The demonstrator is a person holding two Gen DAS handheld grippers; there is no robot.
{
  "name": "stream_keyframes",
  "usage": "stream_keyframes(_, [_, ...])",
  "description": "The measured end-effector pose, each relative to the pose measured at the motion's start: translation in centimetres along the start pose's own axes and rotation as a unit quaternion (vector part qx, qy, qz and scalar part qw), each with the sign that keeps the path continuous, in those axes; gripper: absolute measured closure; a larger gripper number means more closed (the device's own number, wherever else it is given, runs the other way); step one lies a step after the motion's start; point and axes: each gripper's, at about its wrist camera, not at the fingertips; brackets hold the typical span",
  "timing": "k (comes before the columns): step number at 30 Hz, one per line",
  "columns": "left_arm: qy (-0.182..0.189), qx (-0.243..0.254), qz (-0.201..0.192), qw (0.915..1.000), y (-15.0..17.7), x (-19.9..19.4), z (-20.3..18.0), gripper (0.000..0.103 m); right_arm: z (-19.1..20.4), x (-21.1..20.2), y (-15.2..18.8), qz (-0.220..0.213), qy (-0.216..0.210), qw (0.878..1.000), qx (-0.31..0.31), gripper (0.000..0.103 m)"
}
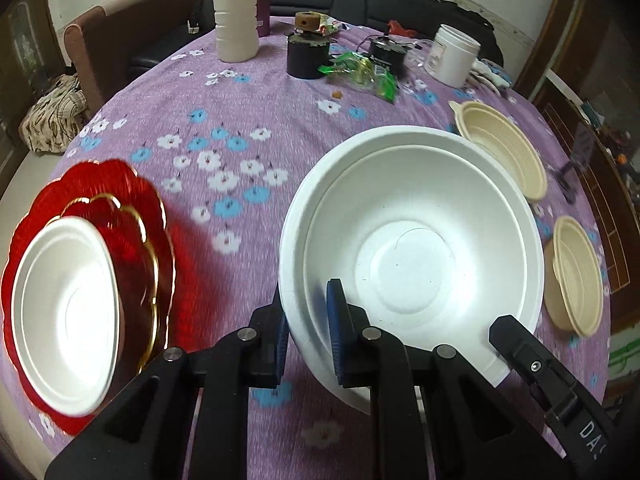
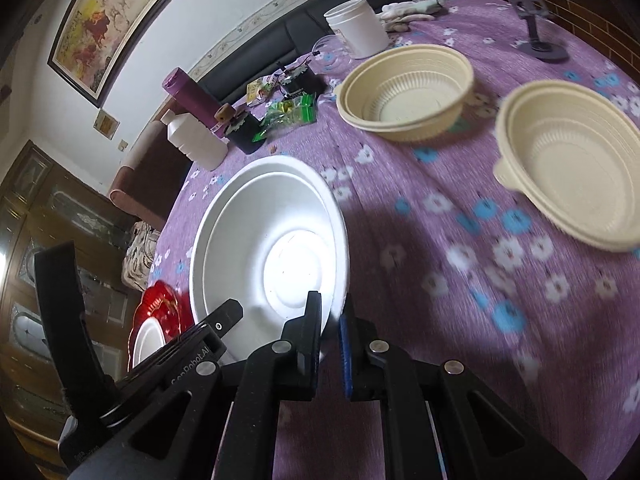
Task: Organize plates and bowls
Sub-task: 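Lift the white foam bowl and carry it toward the red plate stack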
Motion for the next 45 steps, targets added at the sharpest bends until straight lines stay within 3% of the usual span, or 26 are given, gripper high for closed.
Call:
stream_keyframes(13, [0.005,0.003,-0.008,1.0000,2.9,-1.2,1.2,0.089,-0.1,-0.9,3.1,0.000,0.004,1.000,-0.011,0.095])
stream_keyframes(45, [-0.003,0.040,-0.020,0.9990,5.0,-1.8,-0.2,0.089,-1.7,-1.6,4.6,-0.009,0.009,1.000,-0.013,0.095])
Point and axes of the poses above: each gripper's, at about its wrist camera, not at the fingertips, and x roughly the way its jaws point, z to its left, y to its underside, and after that the axes turned 11 degrees about x, right-handed
